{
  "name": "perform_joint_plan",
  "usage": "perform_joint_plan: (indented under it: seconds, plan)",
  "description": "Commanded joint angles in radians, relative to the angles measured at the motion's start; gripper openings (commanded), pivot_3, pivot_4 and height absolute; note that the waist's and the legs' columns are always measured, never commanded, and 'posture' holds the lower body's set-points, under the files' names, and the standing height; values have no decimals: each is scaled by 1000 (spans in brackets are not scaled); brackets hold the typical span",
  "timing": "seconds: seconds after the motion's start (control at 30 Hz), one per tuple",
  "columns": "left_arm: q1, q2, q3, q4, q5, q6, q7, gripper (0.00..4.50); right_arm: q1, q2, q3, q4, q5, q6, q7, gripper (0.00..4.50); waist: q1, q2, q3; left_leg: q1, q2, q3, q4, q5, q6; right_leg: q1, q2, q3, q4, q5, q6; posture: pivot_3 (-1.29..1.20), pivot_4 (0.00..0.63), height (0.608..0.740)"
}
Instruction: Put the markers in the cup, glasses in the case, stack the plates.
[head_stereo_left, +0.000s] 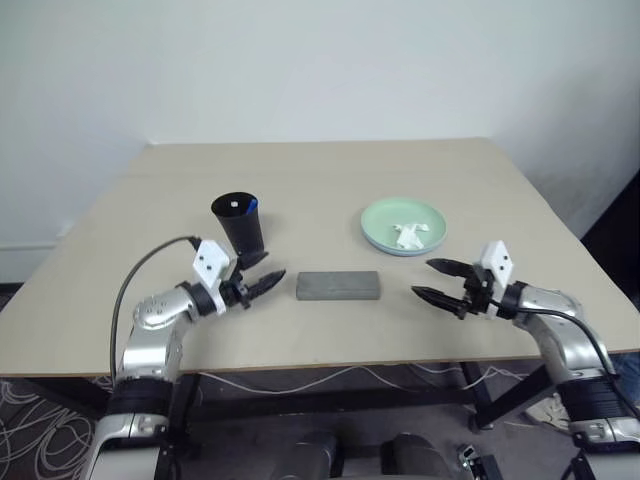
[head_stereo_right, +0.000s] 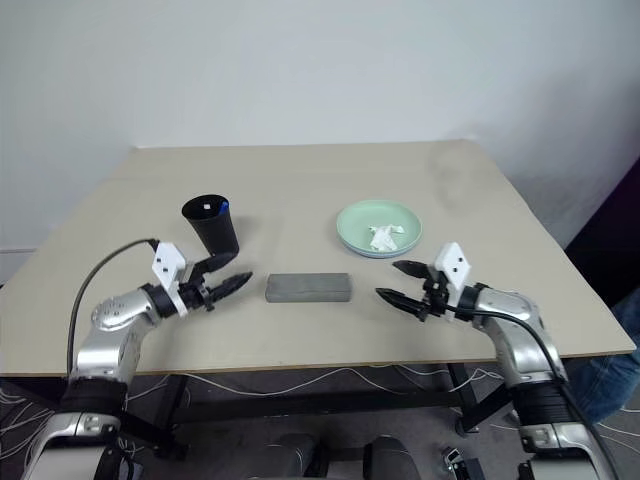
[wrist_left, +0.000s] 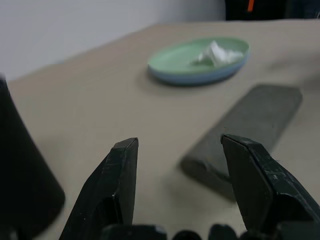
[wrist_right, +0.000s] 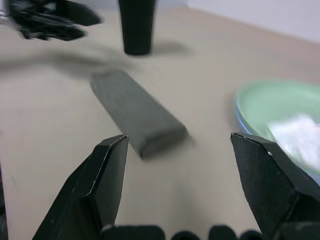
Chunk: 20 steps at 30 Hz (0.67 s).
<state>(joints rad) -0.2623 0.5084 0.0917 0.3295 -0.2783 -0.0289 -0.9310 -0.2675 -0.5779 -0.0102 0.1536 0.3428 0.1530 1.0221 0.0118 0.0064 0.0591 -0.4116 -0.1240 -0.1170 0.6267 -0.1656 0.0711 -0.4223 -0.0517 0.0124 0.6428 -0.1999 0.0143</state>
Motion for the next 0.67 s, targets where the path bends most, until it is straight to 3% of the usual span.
perform_joint_plan:
  seconds: [0.03,0.67]
  plan:
    - [-4,-22,7,-47,8,-29,46,2734,4,-27,-47,8,11,-16,8,3563,0,0,0,0,0,0,0,0,0,0,0,0,0,0,0,0,0,738]
    - [43,-81,-35,-156,29,0,142,2734,21,-30,-69,-4,5,2,-42,3563,-1,0,0,-1,0,0,-1,0,0,0,-1,0,0,0,0,0,0,738]
